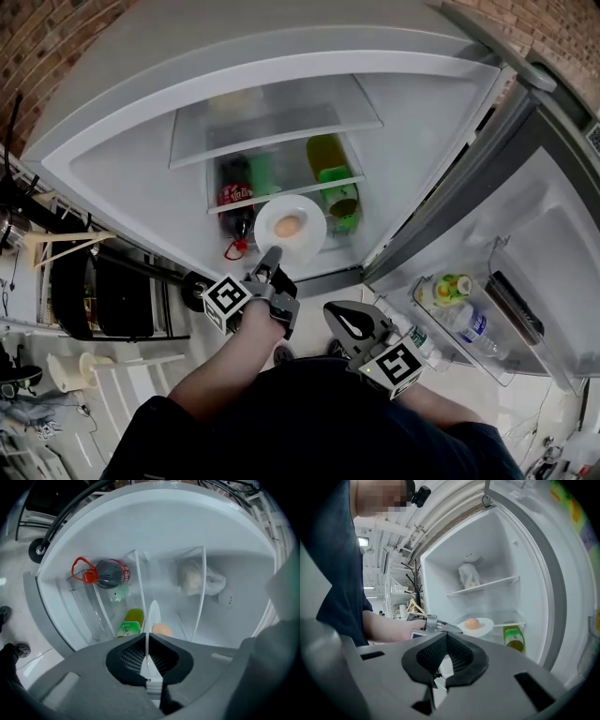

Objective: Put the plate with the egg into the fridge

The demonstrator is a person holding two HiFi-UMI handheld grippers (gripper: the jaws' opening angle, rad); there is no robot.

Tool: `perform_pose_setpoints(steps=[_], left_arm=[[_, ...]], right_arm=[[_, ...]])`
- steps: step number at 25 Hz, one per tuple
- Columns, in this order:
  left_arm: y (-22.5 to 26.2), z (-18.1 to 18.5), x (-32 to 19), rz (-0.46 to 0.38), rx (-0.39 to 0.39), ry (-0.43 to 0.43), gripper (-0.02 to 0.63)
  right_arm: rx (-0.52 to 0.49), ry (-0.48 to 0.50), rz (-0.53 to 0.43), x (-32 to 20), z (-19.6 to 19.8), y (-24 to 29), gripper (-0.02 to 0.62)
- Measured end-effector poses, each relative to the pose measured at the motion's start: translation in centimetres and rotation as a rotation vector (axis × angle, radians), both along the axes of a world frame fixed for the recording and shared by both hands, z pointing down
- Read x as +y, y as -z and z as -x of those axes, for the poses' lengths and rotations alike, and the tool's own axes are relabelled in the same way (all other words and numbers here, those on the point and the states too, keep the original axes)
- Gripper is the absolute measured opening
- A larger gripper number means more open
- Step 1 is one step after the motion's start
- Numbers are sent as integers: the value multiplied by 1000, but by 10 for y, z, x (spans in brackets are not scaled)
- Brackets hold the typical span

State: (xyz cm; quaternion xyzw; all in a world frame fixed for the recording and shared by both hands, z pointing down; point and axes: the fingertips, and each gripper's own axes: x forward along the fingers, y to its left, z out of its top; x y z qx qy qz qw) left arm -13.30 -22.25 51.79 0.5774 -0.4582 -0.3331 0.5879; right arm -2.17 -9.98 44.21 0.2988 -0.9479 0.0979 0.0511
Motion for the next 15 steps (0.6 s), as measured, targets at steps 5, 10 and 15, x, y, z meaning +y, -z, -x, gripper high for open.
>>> perform_pose_setpoints(steps=[5,10,15], left_arm=[[-1,8,-20,1,-14,60,14],[0,14,-43,-10,-37,108,14],[2,21,-66,-15,-40,158,14]], right_arm=[[2,14,-3,-3,-5,0,9],[4,15,3,-7,-10,-1,9],[17,34,9,-7,-11,-4,9]])
